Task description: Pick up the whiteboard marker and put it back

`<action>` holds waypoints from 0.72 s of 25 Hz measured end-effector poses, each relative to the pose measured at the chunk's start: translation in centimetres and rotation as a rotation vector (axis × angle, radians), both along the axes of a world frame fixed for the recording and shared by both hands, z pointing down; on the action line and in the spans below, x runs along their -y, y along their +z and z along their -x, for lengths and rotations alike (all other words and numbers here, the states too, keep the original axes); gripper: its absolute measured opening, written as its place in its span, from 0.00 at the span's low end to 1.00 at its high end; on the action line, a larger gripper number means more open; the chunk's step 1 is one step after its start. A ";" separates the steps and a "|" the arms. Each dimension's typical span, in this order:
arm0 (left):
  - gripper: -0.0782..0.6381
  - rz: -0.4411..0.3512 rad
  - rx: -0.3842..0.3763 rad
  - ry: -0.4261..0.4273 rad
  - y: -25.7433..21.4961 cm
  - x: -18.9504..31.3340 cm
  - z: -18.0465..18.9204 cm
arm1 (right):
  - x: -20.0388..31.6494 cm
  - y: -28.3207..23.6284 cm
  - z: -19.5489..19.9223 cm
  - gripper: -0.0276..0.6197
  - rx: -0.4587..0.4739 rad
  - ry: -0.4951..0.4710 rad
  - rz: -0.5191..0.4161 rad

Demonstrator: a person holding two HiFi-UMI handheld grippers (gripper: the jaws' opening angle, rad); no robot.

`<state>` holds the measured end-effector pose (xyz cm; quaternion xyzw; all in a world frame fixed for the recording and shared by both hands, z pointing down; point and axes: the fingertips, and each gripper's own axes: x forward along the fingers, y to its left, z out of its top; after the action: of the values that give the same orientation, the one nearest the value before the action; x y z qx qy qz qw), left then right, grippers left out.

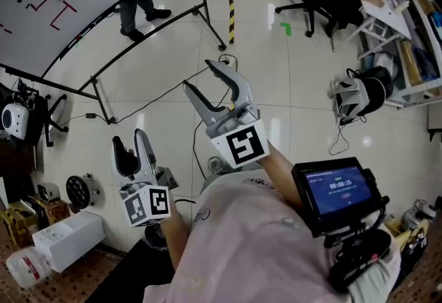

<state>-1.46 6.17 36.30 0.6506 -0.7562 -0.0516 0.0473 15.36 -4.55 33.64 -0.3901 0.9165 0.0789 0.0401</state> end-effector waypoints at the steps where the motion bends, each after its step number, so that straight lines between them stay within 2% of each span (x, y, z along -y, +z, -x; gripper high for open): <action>1: 0.49 0.002 -0.001 0.005 0.1 -0.2 -0.1 | -0.1 0.1 0.1 0.37 0.001 0.002 0.003; 6: 0.49 0.024 -0.020 0.009 1.1 -0.8 0.0 | -0.8 0.2 1.0 0.37 0.001 -0.012 -0.020; 12: 0.49 0.041 -0.031 0.003 1.9 -1.3 0.4 | -0.7 0.6 1.2 0.37 0.010 -0.015 -0.001; 18: 0.49 0.047 -0.032 0.002 2.0 -1.3 1.2 | -0.4 0.6 1.4 0.37 0.013 0.013 0.000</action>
<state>-2.61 7.43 38.30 0.6492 -0.7556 -0.0442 0.0745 13.94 -4.18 34.23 -0.3965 0.9137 0.0765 0.0454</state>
